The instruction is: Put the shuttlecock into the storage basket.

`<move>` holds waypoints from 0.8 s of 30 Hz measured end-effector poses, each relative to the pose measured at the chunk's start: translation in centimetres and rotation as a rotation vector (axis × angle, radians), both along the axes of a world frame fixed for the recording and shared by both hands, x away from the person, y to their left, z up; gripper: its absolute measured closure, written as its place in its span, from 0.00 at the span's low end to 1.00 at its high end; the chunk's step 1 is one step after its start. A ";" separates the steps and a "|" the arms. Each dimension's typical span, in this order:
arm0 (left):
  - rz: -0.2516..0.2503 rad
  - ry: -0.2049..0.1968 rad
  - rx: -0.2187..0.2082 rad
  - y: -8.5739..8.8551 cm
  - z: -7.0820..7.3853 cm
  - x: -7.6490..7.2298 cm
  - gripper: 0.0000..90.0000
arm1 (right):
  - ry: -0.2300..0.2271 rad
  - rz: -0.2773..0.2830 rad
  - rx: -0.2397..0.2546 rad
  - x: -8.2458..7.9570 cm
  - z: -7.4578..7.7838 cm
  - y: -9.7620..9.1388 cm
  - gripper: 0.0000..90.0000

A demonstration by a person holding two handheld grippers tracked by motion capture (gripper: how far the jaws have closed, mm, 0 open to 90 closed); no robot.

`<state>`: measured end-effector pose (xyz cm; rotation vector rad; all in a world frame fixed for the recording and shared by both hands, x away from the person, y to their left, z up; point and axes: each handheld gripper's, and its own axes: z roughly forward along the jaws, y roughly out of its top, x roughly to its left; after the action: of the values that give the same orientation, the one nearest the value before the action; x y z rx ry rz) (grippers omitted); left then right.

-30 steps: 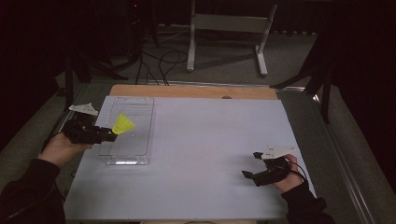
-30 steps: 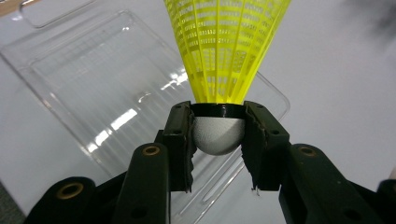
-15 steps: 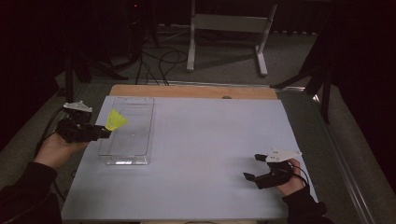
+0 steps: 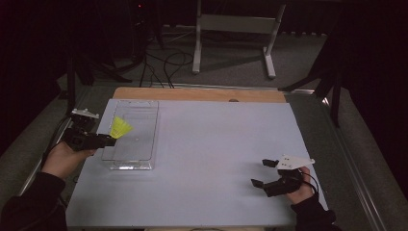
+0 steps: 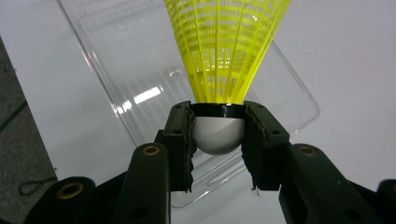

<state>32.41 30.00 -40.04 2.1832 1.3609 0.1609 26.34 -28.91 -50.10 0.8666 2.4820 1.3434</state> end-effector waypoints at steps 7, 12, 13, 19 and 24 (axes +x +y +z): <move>0.022 0.026 0.017 0.1 -1.3 0.2 0.73 | 0.005 0.010 -0.003 -0.1 -0.3 0.2 0.13; 0.015 0.042 0.042 0.1 -2.5 0.2 0.73 | 0.014 0.020 -0.013 -0.1 -0.6 0.4 0.13; 0.015 0.042 0.042 0.1 -2.5 0.2 0.73 | 0.014 0.020 -0.013 -0.1 -0.6 0.4 0.13; -0.012 0.058 0.076 -0.1 -3.3 0.4 0.73 | 0.019 0.028 -0.020 -0.1 -0.7 0.5 0.13; -0.036 0.071 0.095 -0.1 -3.6 0.7 0.73 | 0.028 0.035 -0.021 -0.1 -0.7 0.4 0.13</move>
<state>33.12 29.87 -43.68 2.3107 1.3774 0.1376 26.27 -28.46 -50.84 0.8469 2.5389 1.3222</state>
